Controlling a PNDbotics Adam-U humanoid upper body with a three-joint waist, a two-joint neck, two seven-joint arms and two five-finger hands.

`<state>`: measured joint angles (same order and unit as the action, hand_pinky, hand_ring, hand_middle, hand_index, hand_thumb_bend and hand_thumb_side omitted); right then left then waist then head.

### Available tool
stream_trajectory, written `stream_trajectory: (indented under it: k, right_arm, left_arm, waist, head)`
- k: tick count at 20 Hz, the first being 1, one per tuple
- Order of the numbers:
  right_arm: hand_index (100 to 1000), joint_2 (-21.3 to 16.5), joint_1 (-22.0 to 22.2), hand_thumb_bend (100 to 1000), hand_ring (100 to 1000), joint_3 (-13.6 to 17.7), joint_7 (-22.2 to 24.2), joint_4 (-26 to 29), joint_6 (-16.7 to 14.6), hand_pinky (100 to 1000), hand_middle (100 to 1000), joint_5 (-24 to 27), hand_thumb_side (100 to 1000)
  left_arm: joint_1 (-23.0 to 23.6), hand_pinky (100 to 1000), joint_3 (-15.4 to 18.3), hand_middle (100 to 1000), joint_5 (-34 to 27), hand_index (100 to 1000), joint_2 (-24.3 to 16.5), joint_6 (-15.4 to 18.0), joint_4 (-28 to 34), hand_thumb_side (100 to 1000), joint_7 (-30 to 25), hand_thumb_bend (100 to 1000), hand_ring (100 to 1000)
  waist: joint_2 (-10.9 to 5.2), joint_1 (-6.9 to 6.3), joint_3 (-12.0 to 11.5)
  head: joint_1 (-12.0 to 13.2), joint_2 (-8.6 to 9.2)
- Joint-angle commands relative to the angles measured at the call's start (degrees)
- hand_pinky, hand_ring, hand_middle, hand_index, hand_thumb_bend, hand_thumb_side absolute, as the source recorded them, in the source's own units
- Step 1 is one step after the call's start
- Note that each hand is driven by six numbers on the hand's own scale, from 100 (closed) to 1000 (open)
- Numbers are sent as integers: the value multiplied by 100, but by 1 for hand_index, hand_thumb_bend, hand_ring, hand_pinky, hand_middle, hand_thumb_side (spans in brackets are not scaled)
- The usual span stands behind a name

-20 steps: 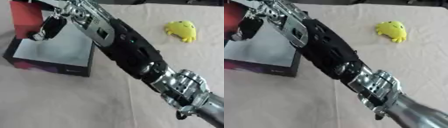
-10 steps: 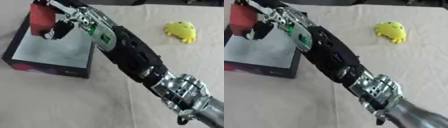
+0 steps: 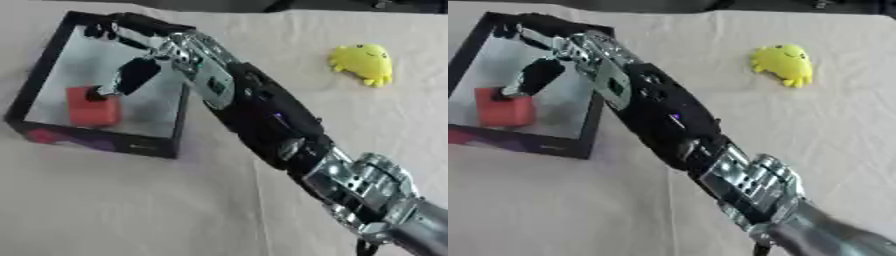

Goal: Pick up objects on the table and place them in the box.

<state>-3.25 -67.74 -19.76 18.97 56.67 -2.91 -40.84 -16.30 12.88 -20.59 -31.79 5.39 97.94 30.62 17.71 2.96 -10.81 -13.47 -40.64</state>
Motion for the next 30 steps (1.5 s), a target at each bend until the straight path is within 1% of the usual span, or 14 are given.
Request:
stream_trajectory:
  k: [1,4,6,7,8,10,11,13,14,18,19,23,27,30]
  right_arm:
    - [913,-104,-121,647,880,72,-125,76,-19,955,856,-49,481]
    - [906,-199,-152,640,867,70,-224,237,38,946,852,102,472]
    - [891,-323,-181,586,856,102,-295,418,151,945,845,348,467]
    - [888,-438,-203,564,855,134,-320,517,243,944,844,587,465]
    - [884,-558,-224,511,854,154,-336,613,354,946,844,839,475]
    - [883,-889,-252,467,854,227,-376,801,599,947,845,1348,487]
    - [883,-1046,-252,405,856,263,-392,878,705,950,847,1556,498]
    - [886,-1380,-232,344,860,325,-394,1007,849,954,852,1912,497]
    - [887,-1539,-213,340,861,356,-381,1051,894,955,853,2065,490]
    - [891,-2190,-75,397,865,529,-331,1154,996,956,859,2560,455]
    - [892,-2335,-34,454,865,567,-329,1166,1009,954,858,2645,451]
    - [891,-2998,192,517,866,731,-252,1179,988,952,857,2904,446]
    - [893,-3741,507,549,869,899,-145,1226,805,949,855,2959,448]
    - [895,-4262,815,568,874,1063,-20,1128,609,950,858,2988,444]
  left_arm:
    - [-14,799,65,779,54,837,-216,0,133,668,18,553,736]
    - [12,798,86,779,57,836,-222,3,159,667,35,550,736]
    - [50,798,123,783,48,840,-332,29,207,670,64,545,738]
    - [83,798,174,784,41,841,-445,59,239,670,105,545,739]
    - [118,799,226,785,23,842,-552,90,265,668,158,545,740]
    - [218,799,354,785,-56,842,-825,165,283,668,303,543,741]
    - [276,800,415,786,-75,844,-938,204,276,668,373,543,741]
    - [418,801,541,788,-117,845,-1115,276,241,668,507,541,742]
    - [486,801,597,788,-152,845,-1174,310,218,669,566,541,742]
    - [763,801,820,788,-262,846,-1340,410,6,666,765,544,741]
    - [815,801,866,787,-287,846,-1360,440,-55,665,802,545,741]
    - [1035,801,1038,787,-375,846,-1413,558,-345,666,913,545,739]
    - [1170,801,1172,786,-449,846,-1446,675,-563,665,984,546,739]
    - [1224,800,1227,786,-503,845,-1456,744,-694,665,1002,545,738]
  waist:
    - [-86,-70,6]
    - [-96,-75,29]
    - [-116,-82,54]
    - [-140,-94,66]
    - [-159,-105,72]
    - [-205,-140,73]
    - [-222,-154,74]
    - [-253,-180,85]
    - [-268,-190,93]
    - [-310,-233,137]
    - [-316,-242,148]
    - [-338,-273,203]
    - [-350,-294,262]
    - [-342,-312,281]
  head:
    - [17,37]
    - [30,7]
    - [34,-36]
    - [50,-73]
    - [66,-102]
    - [97,-154]
    - [112,-172]
    - [134,-199]
    - [139,-210]
    - [135,-242]
    - [138,-249]
    - [129,-273]
    - [131,-255]
    - [123,-246]
